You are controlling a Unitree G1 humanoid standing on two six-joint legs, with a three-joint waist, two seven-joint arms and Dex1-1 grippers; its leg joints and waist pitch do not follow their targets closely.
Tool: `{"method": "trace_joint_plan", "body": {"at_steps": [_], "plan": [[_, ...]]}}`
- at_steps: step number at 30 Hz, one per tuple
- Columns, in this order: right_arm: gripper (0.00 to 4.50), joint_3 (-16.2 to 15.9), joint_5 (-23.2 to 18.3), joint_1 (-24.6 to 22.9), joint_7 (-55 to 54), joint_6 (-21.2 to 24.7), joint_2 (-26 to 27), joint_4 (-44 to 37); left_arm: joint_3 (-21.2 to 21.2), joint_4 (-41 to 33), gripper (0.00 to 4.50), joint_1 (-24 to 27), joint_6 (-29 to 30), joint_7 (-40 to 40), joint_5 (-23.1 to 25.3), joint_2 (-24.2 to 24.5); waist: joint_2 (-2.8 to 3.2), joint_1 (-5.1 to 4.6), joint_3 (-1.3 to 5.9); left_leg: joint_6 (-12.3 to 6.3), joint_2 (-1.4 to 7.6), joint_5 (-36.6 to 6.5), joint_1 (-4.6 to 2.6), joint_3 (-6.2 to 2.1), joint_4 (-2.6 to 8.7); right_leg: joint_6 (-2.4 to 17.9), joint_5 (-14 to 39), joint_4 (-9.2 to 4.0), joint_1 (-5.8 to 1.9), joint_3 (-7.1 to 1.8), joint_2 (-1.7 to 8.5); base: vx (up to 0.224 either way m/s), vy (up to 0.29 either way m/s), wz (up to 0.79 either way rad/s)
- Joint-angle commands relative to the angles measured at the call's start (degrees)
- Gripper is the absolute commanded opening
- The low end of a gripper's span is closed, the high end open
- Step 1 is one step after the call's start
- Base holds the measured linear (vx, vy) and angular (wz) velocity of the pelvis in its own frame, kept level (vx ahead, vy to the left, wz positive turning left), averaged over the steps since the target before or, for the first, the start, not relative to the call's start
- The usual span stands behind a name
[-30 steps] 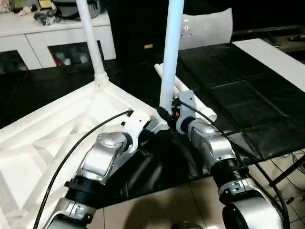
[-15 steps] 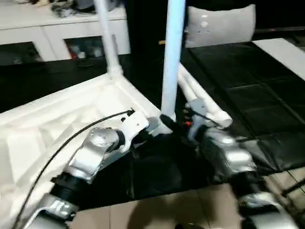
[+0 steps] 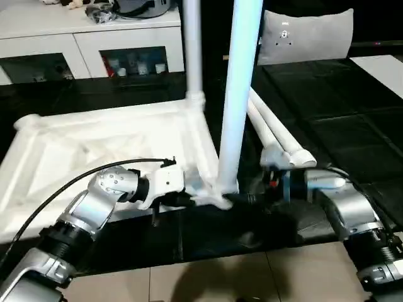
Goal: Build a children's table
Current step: Rotate leg to tighten
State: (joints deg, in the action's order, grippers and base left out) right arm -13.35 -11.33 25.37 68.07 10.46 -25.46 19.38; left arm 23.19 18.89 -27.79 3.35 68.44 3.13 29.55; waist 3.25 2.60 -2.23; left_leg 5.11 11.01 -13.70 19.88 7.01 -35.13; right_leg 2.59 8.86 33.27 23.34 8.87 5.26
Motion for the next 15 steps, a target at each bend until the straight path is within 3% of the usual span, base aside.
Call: {"method": "trace_joint_plan", "body": {"at_steps": [1, 5, 15], "plan": [[4.43, -1.2, 1.5, 0.3, 1.3, -1.5, -0.2, 0.8, 4.3, 1.1, 0.0, 0.1, -1.4, 4.1, 1.7, 0.9, -0.18, 0.02, 3.81, -6.49, 1.88, -1.3, 0.86, 0.65, 3.91, 9.8, 11.2, -2.98, -4.46, -3.76, 3.52, 0.0, 0.0, 0.0], [4.43, -1.7, 0.8, 0.3, 2.5, -0.9, -0.2, 0.9, 4.7, 1.6, 0.0, -0.1, -2.4, 5.5, 1.7, 1.2, -0.14, 0.29, 3.89, -6.44, 1.96, -1.1, 0.8, 0.65, 3.9, 9.9, 10.8, -2.91, -4.45, -3.78, 3.5, 0.0, 0.0, 0.0], [3.62, -0.8, -1.3, 0.7, 4.2, 0.3, 1.1, 2.4, 4.3, 2.4, 0.0, 0.2, -3.2, 6.3, 1.2, 0.6, -0.28, 0.64, 3.95, -6.21, 1.96, -0.9, 0.79, 0.72, 3.86, 9.6, 11.4, -2.92, -4.45, -3.75, 3.52, 0.0, 0.0, 0.0]]}}
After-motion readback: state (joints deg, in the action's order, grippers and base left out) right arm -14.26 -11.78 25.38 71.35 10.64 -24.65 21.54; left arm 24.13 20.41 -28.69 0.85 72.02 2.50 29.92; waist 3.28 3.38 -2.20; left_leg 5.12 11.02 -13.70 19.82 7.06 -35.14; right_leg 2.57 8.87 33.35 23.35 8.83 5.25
